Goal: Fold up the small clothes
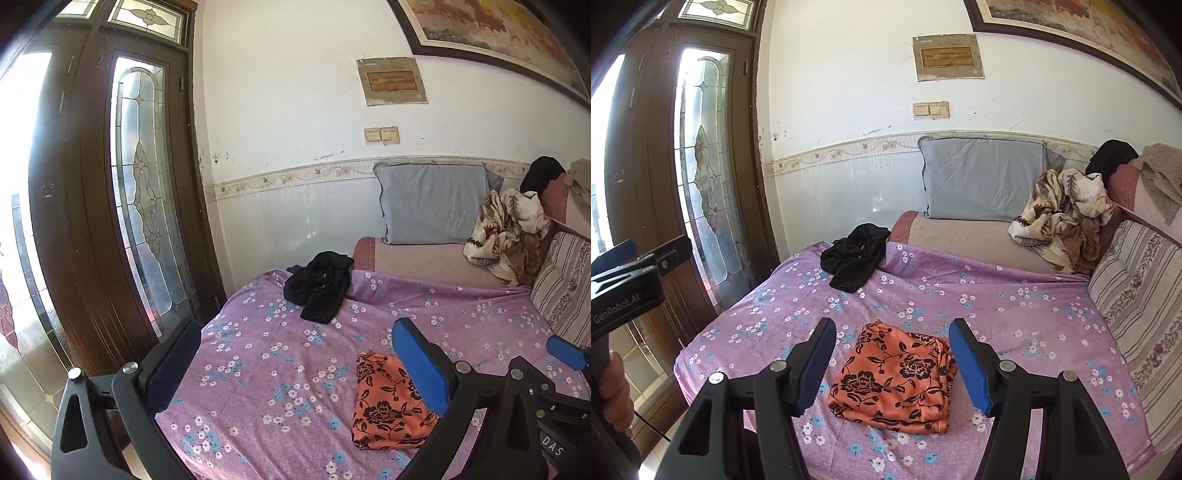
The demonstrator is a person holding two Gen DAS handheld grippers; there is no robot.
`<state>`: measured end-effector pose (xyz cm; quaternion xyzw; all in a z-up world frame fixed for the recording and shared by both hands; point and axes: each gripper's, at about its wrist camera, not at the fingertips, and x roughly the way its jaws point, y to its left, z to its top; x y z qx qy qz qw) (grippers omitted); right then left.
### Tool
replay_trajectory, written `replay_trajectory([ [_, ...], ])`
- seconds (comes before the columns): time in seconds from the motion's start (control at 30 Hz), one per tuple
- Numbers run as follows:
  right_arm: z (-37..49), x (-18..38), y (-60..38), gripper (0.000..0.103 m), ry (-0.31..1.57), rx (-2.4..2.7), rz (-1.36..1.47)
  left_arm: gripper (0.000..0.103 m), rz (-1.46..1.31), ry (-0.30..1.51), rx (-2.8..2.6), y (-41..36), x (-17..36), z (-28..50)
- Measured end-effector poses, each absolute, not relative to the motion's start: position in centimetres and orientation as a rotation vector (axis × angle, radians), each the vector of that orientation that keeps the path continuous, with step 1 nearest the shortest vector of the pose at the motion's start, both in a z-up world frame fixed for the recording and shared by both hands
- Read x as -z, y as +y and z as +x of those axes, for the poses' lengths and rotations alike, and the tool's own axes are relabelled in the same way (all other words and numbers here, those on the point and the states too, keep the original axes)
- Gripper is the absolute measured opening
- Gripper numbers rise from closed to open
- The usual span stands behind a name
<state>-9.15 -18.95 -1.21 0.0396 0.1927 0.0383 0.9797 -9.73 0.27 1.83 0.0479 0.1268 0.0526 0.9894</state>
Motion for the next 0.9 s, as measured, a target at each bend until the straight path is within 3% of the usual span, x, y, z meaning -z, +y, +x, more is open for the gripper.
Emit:
replay_trajectory([
  [0.9, -7.4, 1.3, -16.9, 0.067, 0.400, -0.101, 0.044, 0.103, 0.078, 0.273, -0.102, 1.5, -1.4, -8.6],
])
